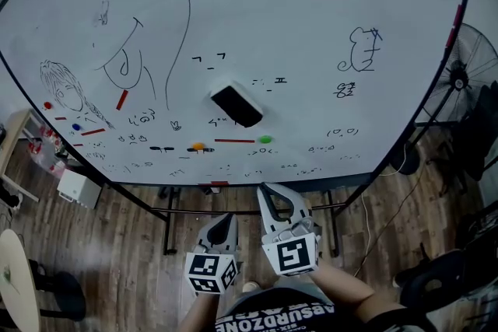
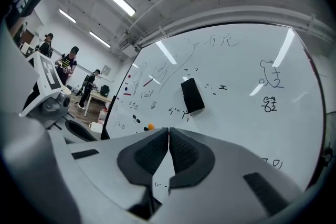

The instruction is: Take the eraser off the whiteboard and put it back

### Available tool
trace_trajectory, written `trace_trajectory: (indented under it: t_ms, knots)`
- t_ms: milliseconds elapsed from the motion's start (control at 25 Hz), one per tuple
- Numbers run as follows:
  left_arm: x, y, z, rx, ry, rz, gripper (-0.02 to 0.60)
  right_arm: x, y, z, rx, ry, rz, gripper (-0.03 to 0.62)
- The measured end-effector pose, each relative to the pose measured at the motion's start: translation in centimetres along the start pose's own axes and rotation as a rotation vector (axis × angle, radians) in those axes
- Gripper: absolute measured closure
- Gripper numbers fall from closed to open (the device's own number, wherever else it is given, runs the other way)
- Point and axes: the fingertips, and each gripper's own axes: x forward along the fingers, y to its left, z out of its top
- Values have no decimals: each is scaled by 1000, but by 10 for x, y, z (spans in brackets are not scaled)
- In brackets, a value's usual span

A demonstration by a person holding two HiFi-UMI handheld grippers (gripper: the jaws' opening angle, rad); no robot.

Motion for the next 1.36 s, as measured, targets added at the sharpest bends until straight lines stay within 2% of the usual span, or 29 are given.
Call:
trace_trajectory:
  t_ms: [600, 1160, 1360]
  knots:
    - [-3, -7, 7, -12, -54, -16, 575, -25, 33, -44, 107, 124, 94, 595]
    - [-6, -9, 7, -16, -59, -9, 575, -42, 32, -64, 144, 165, 104, 595]
    - [-5, -11, 7, -17, -59, -6, 575, -44, 25, -67, 206, 168, 96, 595]
